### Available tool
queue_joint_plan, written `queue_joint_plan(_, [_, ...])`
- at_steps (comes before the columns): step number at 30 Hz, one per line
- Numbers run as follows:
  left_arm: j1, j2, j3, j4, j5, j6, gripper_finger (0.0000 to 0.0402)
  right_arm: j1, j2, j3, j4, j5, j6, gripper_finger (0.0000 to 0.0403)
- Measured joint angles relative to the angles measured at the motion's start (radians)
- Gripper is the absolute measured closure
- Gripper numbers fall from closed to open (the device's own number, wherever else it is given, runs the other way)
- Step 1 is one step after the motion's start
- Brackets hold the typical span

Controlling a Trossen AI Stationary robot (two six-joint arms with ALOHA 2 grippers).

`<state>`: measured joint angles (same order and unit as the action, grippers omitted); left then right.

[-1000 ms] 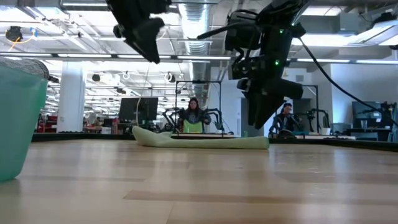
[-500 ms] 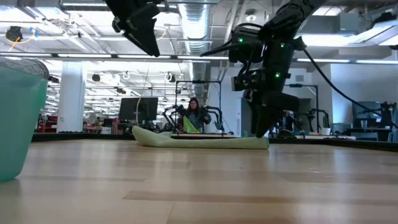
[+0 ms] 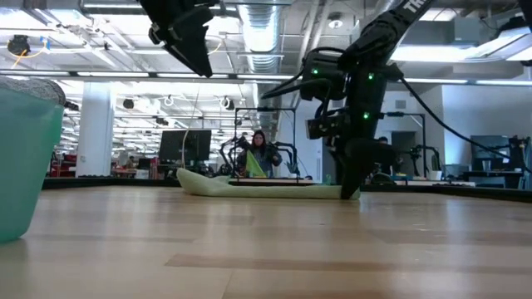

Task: Fold microfiber towels
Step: Fold the green microfiber cloth

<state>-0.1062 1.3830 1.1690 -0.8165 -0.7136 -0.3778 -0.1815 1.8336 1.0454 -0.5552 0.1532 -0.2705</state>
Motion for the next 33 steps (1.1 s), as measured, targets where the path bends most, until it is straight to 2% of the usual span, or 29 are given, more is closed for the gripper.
queue_joint_plan(4, [0.000, 0.000, 0.000, -0.005, 0.001, 0.000, 0.0239, -0.004, -0.001, 0.000, -0.009, 0.004, 0.007, 0.0260])
queue_joint_plan(9, [0.000, 0.000, 0.000, -0.010, 0.003, 0.000, 0.0239, -0.002, 0.001, -0.003, -0.010, 0.039, 0.032, 0.0366])
queue_joint_plan(11, [0.000, 0.000, 0.000, -0.010, 0.003, 0.000, 0.0239, -0.006, 0.001, 0.001, -0.022, 0.060, 0.034, 0.0389])
queue_joint_plan(18, [0.000, 0.000, 0.000, -0.013, 0.029, 0.000, 0.0239, -0.005, -0.002, 0.110, -0.108, 0.125, -0.038, 0.0396])
queue_joint_plan(25, [0.000, 0.000, 0.000, -0.016, 0.056, -0.010, 0.0239, -0.005, 0.005, 0.256, -0.077, 0.131, -0.211, 0.0397])
queue_joint_plan(33, [-0.002, -0.004, 0.000, -0.035, 0.065, -0.051, 0.0239, -0.003, 0.012, 0.289, 0.217, 0.031, -0.308, 0.0399])
